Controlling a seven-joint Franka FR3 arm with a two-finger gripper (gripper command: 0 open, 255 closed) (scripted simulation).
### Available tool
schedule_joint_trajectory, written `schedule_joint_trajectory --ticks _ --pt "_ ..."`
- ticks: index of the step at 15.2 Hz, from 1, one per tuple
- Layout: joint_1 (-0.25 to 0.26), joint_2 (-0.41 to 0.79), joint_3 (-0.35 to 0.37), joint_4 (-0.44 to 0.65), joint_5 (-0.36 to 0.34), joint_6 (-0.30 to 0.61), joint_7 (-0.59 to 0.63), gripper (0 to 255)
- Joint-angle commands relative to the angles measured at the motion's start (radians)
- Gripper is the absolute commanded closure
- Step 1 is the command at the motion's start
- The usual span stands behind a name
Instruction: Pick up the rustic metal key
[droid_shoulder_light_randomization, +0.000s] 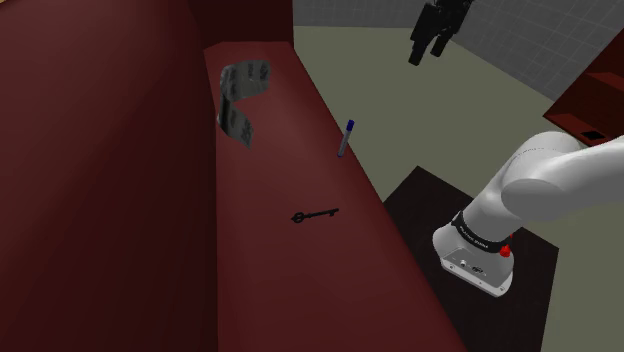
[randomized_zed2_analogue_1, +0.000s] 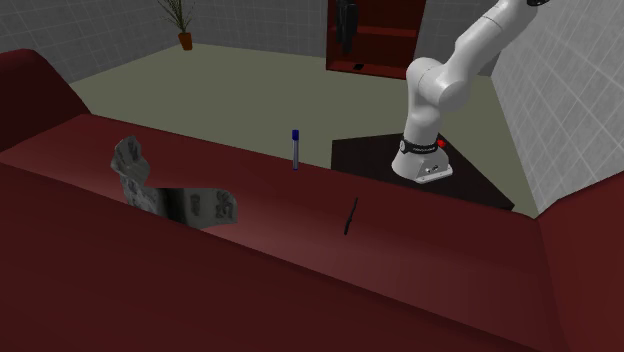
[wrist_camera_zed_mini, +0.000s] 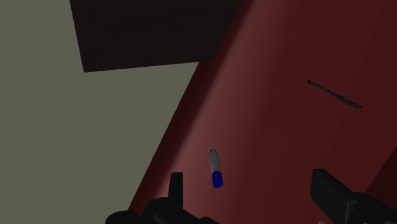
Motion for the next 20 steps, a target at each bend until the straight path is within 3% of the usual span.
schedule_joint_trajectory --ticks 1,20 --pt "0.000 0.000 0.000 0.000 0.000 0.000 0.000 0" --pt "0.243 0.362 0.159 -0.187 0.056 0.512 -0.301 0"
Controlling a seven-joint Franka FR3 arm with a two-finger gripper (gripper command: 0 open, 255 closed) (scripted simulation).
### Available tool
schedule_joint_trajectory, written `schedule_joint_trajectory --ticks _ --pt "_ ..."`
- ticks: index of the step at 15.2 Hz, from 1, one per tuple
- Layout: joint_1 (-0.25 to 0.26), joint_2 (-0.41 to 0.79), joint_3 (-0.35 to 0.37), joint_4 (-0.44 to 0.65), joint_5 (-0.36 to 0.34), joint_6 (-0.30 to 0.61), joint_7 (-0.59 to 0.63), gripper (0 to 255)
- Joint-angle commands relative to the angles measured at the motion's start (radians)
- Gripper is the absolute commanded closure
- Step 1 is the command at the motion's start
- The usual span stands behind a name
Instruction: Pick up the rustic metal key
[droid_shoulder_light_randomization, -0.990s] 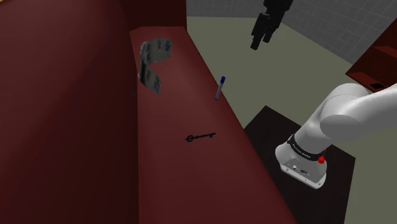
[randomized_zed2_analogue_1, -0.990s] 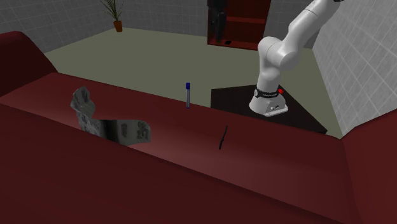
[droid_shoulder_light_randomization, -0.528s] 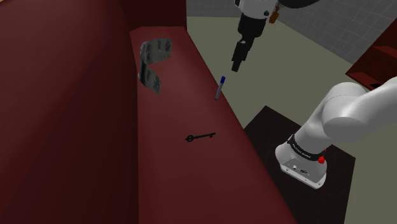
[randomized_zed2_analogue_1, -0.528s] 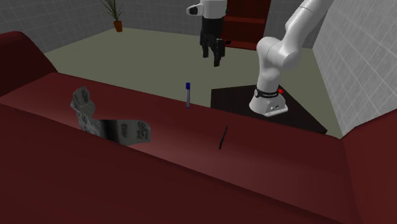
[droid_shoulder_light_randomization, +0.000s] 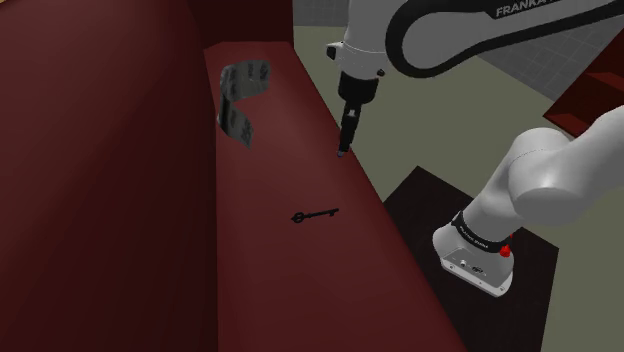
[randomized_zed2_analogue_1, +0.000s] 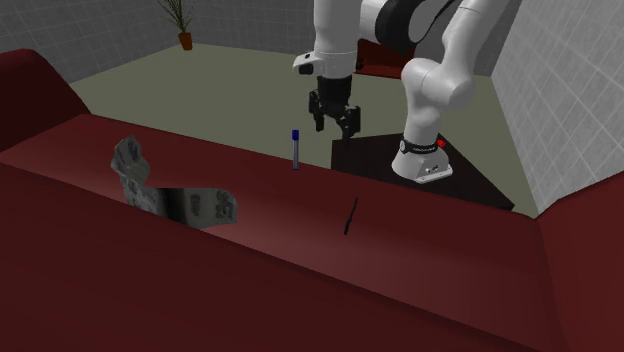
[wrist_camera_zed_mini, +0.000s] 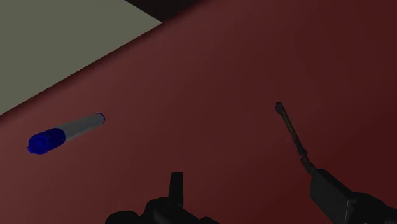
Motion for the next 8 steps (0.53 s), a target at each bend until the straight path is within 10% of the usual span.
schedule_joint_trajectory --ticks 1,8 --pt "0.022 0.048 0.018 -0.008 0.000 0.053 -0.033 0" --pt "0.095 0.225 0.093 -0.021 -0.015 0.229 -0.121 0"
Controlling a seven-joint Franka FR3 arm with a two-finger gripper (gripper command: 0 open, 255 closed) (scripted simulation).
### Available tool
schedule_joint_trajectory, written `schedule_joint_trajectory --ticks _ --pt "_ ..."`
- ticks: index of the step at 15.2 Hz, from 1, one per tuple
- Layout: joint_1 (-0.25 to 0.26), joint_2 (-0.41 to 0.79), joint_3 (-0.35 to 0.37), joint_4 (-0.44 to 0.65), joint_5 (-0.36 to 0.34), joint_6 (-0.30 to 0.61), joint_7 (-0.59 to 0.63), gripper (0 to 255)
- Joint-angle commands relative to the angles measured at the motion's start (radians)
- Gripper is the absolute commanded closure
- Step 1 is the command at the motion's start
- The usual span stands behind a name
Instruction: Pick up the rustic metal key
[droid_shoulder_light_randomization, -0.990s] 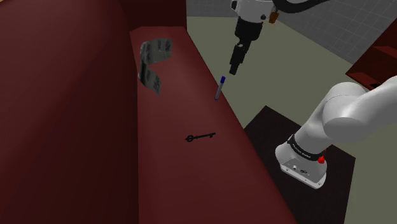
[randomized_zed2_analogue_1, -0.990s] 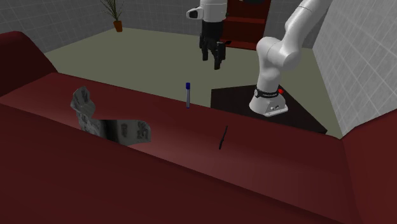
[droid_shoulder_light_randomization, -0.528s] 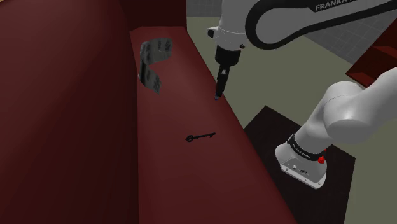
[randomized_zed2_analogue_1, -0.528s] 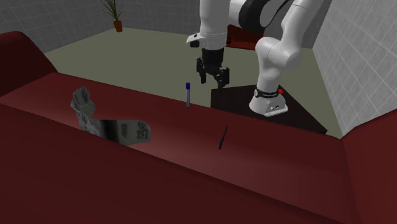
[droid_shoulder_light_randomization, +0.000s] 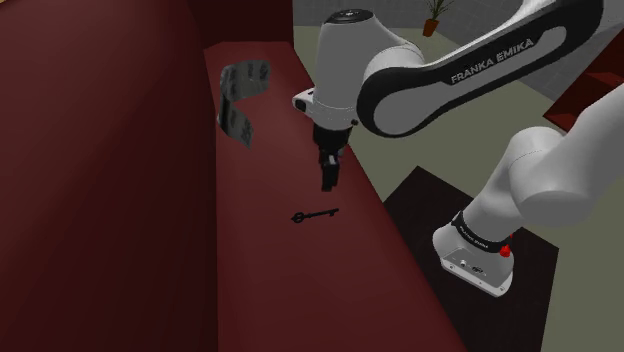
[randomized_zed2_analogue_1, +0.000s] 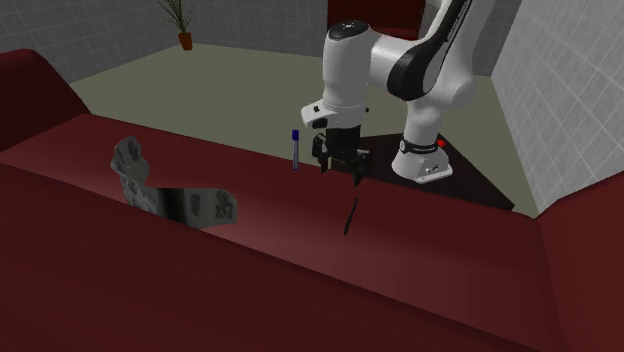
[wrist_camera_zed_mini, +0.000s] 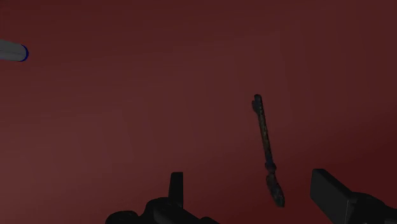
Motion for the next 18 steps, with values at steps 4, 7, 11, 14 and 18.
schedule_joint_trajectory --ticks 4,7,11,14,18 --pt "0.046 0.136 0.054 -0.003 -0.033 0.126 -0.052 0" --pt "0.055 0.178 0.067 -0.005 -0.050 0.167 -0.056 0" --pt "0.053 0.226 0.068 -0.018 -0.074 0.226 -0.038 0" --pt "0.053 0.260 0.067 -0.025 -0.093 0.263 -0.025 0" --pt "0.053 0.255 0.068 -0.027 -0.090 0.261 -0.026 255"
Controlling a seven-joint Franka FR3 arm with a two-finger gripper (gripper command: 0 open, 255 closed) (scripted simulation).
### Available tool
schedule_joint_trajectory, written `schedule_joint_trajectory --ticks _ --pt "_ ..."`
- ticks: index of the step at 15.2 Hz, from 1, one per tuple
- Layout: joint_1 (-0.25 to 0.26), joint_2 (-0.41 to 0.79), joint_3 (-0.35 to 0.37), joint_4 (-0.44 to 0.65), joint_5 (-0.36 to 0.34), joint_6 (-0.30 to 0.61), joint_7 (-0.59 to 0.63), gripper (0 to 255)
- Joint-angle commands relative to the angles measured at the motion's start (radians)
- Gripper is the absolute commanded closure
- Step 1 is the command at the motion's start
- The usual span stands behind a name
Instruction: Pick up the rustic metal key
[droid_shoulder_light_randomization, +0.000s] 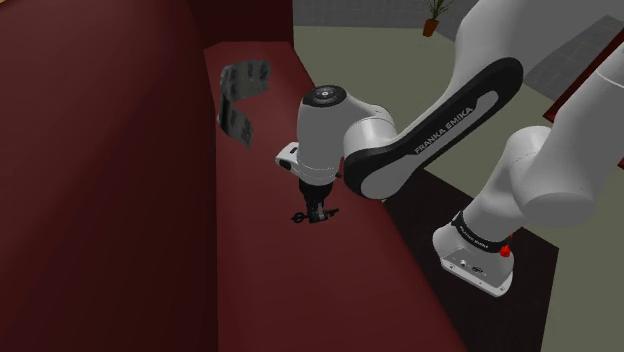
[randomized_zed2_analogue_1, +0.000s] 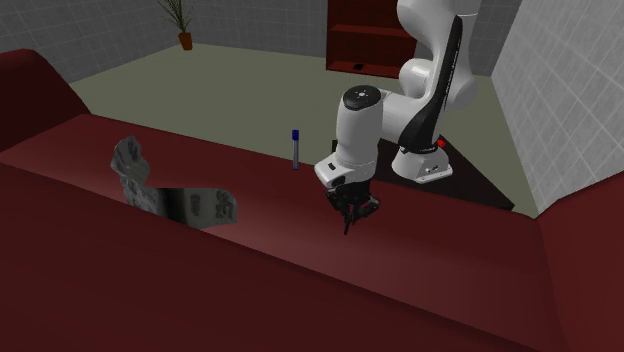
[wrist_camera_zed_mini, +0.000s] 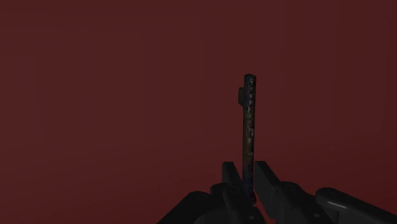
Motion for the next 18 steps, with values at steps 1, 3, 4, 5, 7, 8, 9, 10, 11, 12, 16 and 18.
schedule_joint_trajectory --ticks 1,3,4,5,7,8,9,10,11,12,16,18 --pt "0.000 0.000 0.000 0.000 0.000 0.001 0.000 255" --pt "0.000 0.000 0.000 0.000 0.000 0.001 0.000 255" --pt "0.000 0.000 0.000 -0.001 0.000 0.001 0.000 255" --pt "0.000 0.000 0.000 -0.001 0.000 0.001 0.000 255" --pt "0.000 0.005 -0.001 0.002 -0.003 0.003 0.002 255" --pt "0.000 -0.008 0.000 0.004 0.005 -0.012 -0.004 255" --pt "0.000 -0.021 0.001 0.007 0.012 -0.026 -0.009 255" --pt "0.000 -0.034 0.001 0.010 0.018 -0.041 -0.014 255" --pt "0.000 -0.046 0.001 0.013 0.025 -0.056 -0.018 255" --pt "0.001 -0.058 0.001 0.016 0.031 -0.070 -0.023 255" --pt "0.002 -0.104 -0.001 0.031 0.052 -0.129 -0.038 255" --pt "0.003 -0.126 -0.003 0.040 0.060 -0.159 -0.045 255"
